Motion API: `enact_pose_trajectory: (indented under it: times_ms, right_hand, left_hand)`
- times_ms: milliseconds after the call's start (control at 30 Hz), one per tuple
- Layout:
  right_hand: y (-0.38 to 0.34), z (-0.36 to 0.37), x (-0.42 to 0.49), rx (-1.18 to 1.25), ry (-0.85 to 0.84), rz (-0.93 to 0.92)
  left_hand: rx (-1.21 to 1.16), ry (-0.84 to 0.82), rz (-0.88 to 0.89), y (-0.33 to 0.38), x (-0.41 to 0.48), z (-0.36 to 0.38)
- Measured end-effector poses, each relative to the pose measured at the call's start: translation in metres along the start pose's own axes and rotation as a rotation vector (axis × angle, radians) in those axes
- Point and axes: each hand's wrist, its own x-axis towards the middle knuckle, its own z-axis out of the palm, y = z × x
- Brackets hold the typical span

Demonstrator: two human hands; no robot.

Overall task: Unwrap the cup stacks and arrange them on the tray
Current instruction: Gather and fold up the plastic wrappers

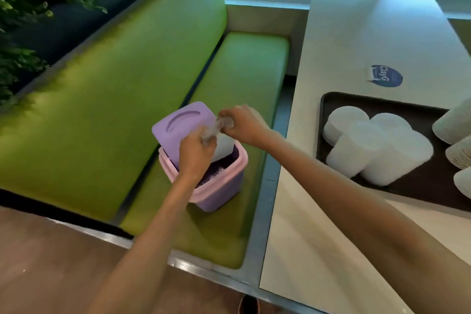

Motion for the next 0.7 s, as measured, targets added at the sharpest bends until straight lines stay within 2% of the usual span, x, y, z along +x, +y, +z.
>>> enact_pose_trajectory:
  times_ms: [100, 300, 500, 700]
  right_hand:
    - [0.006, 0.033, 0.013, -0.036, -0.087, 0.038]
    - [0.029, 0.096, 0.027, -0.119, -0.277, 0.068]
    - [0.042, 0.139, 0.030, -0.140, -0.354, 0.038]
    - [0.053, 0.154, 0.020, -0.086, -0.365, 0.051]
  left_hand:
    - [0.051, -0.060, -0.055, -0.028, 0.003, 0.006]
    - [0.256, -0.251, -0.051, -0.080, 0.014, 0.027]
    - [0.485, -0.385, -0.106, -0.098, 0.019, 0.040]
    - [0.488, -0.475, -0.241, -0.117, 0.013, 0.058]
